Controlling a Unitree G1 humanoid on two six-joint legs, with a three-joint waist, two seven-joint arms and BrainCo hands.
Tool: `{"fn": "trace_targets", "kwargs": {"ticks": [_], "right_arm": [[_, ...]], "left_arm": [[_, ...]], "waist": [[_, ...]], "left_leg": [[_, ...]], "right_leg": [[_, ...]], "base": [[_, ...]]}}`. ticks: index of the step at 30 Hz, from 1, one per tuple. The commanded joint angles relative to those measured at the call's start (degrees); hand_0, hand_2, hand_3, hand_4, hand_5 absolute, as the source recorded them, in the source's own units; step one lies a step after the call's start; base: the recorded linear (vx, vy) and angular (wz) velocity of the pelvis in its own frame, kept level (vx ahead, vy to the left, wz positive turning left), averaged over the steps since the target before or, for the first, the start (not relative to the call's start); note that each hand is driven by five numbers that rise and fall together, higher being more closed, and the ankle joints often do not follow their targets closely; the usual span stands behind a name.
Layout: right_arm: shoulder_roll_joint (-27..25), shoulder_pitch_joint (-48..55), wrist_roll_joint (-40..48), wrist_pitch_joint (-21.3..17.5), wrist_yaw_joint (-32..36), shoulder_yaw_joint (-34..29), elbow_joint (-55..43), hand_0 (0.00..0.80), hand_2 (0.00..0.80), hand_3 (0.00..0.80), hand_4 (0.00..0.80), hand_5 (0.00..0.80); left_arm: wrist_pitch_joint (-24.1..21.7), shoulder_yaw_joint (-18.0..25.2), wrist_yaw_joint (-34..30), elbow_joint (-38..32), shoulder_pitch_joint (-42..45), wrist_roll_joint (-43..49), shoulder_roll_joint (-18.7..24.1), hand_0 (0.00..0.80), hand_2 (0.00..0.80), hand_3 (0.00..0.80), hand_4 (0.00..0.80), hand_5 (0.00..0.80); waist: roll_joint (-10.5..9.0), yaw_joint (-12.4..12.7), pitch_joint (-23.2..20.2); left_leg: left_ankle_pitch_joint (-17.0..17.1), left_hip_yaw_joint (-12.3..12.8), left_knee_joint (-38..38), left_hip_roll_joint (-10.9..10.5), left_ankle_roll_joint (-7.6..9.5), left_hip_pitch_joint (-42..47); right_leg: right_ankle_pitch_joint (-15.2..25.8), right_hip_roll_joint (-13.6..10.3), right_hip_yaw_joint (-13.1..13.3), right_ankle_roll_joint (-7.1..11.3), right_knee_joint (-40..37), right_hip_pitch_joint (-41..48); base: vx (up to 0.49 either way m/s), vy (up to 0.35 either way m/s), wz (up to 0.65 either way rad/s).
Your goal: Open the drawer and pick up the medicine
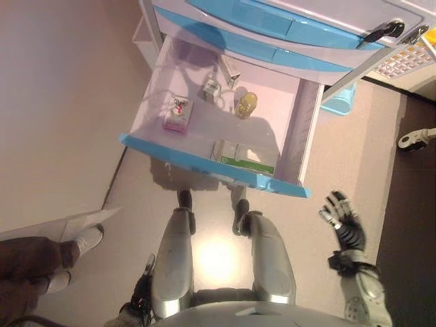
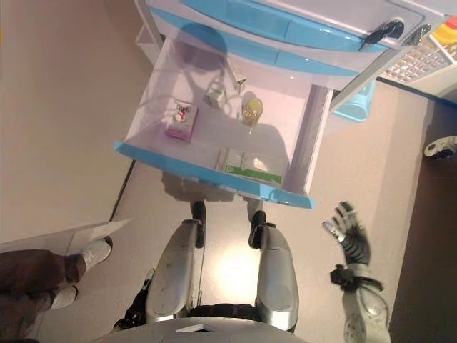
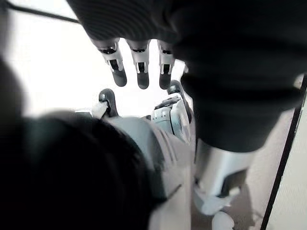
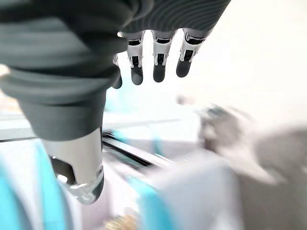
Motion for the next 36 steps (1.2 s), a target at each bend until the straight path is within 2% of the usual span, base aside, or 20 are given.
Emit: {"fn": "trace_targets", "kwargs": {"ticks": [1,7,10,14,15,17,19,22,23,24,25,28,33,36], "right_arm": [[-4.85,2.10,-6.87,-5.13,-6.84,-5.36,-8.27,0.000,0.000,0.000,0.000,0.000],[-10.87,5.04,-19.44,-9.09,-9.37,-15.94,-18.93,0.000,0.000,0.000,0.000,0.000],[-15.84,5.80,-22.82,-8.90,-8.64,-21.33,-23.78,0.000,0.000,0.000,0.000,0.000],[-23.49,2.94,-28.11,-5.38,-10.88,-24.95,-28.22,0.000,0.000,0.000,0.000,0.000],[-26.31,1.22,-29.09,-2.60,-11.26,-25.66,-30.53,0.000,0.000,0.000,0.000,0.000],[-29.61,-1.59,-30.36,0.33,-11.28,-25.63,-32.24,0.000,0.000,0.000,0.000,0.000],[-34.83,-7.01,-29.52,4.97,-9.85,-24.78,-33.77,0.000,0.000,0.000,0.000,0.000],[-39.98,-12.95,-27.95,8.94,-8.13,-23.45,-34.30,0.000,0.000,0.000,0.000,0.000],[-40.29,-13.40,-28.10,8.98,-7.92,-23.27,-34.34,0.000,0.000,0.000,0.000,0.000],[-42.97,-17.31,-27.21,11.50,-6.92,-21.85,-34.97,0.000,0.000,0.000,0.000,0.000],[-43.98,-19.65,-26.64,12.31,-6.12,-20.75,-35.09,0.000,0.000,0.000,0.000,0.000],[-46.22,-25.17,-25.37,13.80,-4.14,-18.11,-35.28,0.000,0.000,0.000,0.000,0.000],[-47.39,-32.41,-23.22,17.49,-0.30,-13.05,-36.18,0.000,0.000,0.000,0.000,0.000],[-47.28,-34.97,-23.34,18.33,0.64,-10.63,-36.21,0.000,0.000,0.000,0.000,0.000]], "left_arm": [[-0.87,-1.62,-3.24,-1.36,6.38,2.85,0.47,0.000,0.000,0.000,0.000,0.000],[-0.59,2.28,-6.03,0.94,8.92,4.66,1.10,0.000,0.000,0.000,0.000,0.000],[-0.64,3.88,-7.38,2.37,9.17,5.47,1.71,0.000,0.000,0.000,0.000,0.000],[-0.61,4.57,-7.76,3.33,8.82,6.03,2.97,0.000,0.000,0.000,0.000,0.000],[-0.54,4.40,-7.19,3.00,8.47,5.86,3.54,0.000,0.000,0.000,0.000,0.000],[-0.61,4.03,-6.83,2.93,7.80,5.91,4.28,0.000,0.000,0.000,0.000,0.000],[-0.65,3.11,-6.09,2.80,6.62,5.40,5.58,0.000,0.000,0.000,0.000,0.000],[-1.33,1.72,-5.11,2.50,5.52,5.85,6.73,0.000,0.000,0.000,0.000,0.000],[-1.35,1.63,-5.00,2.45,5.45,5.84,6.79,0.000,0.000,0.000,0.000,0.000],[-1.48,1.17,-4.34,2.63,4.83,5.79,7.52,0.000,0.000,0.000,0.000,0.000],[-1.51,1.12,-4.23,2.93,4.46,5.74,7.98,0.000,0.000,0.000,0.000,0.000],[-1.78,1.15,-3.55,3.63,3.55,6.09,9.21,0.000,0.000,0.000,0.000,0.000],[-1.93,0.95,-2.41,4.15,2.41,6.05,10.17,0.000,0.000,0.000,0.000,0.000],[-1.90,0.79,-2.15,3.66,2.21,6.51,10.37,0.000,0.000,0.000,0.000,0.000]], "waist": [[1.34,-0.67,-4.95],[1.14,-1.15,-5.28],[0.64,-1.09,-4.95],[-0.29,-0.09,-4.18],[-0.61,0.50,-3.92],[-0.89,1.15,-3.76],[-1.18,2.44,-3.57],[-1.42,4.00,-3.50],[-1.44,4.08,-3.49],[-1.59,5.00,-3.56],[-1.72,5.40,-3.55],[-2.15,6.44,-3.62],[-2.67,7.75,-3.83],[-2.87,8.52,-3.73]], "left_leg": [[1.85,3.05,-8.50,-1.13,4.13,5.45],[1.58,3.87,-9.67,-0.92,3.87,6.91],[1.25,4.17,-9.53,-0.68,3.77,6.87],[0.76,3.79,-9.09,-0.44,3.65,6.53],[0.62,3.52,-8.95,-0.43,3.68,6.39],[0.43,3.25,-8.80,-0.44,3.61,6.28],[0.37,2.71,-8.87,-0.48,3.50,6.20],[0.41,1.99,-9.25,-0.73,3.45,6.36],[0.41,1.91,-9.23,-0.76,3.46,6.35],[0.45,1.58,-9.31,-0.87,3.49,6.31],[0.44,1.42,-9.31,-0.88,3.54,6.29],[0.33,1.08,-9.31,-1.01,3.64,6.19],[0.26,0.55,-9.11,-1.13,3.73,5.99],[0.20,0.17,-9.17,-1.26,3.80,6.05]], "right_leg": [[10.10,-1.43,0.26,4.18,-1.27,-1.02],[10.27,-2.02,-0.16,4.99,-2.60,0.88],[10.45,-2.12,-0.28,5.36,-3.15,1.30],[10.99,-1.93,-0.45,5.65,-4.14,2.03],[11.16,-1.86,-0.58,5.69,-4.53,2.38],[11.18,-1.68,-0.83,5.64,-5.18,2.93],[11.20,-1.38,-1.24,5.44,-6.43,4.04],[11.29,-1.08,-1.91,5.33,-7.79,5.34],[11.30,-1.06,-1.96,5.32,-7.87,5.44],[11.39,-1.00,-2.33,5.30,-8.21,5.86],[11.39,-0.96,-2.53,5.25,-8.30,6.05],[11.62,-0.83,-3.04,5.27,-8.64,6.49],[11.31,-0.72,-3.72,4.96,-8.74,7.01],[11.33,-0.79,-4.17,4.90,-8.81,7.32]], "base": [[0.000,0.000,0.00],[0.012,0.028,-0.01],[0.000,0.001,-0.01],[-0.005,-0.028,-0.01],[-0.009,-0.088,-0.01],[0.003,-0.079,0.01],[0.016,-0.082,0.05],[0.017,-0.064,0.04],[0.017,-0.061,0.19],[0.014,-0.057,0.19],[0.013,-0.070,0.21],[0.002,-0.043,0.13],[0.012,-0.025,0.15],[0.016,-0.018,0.12]]}}
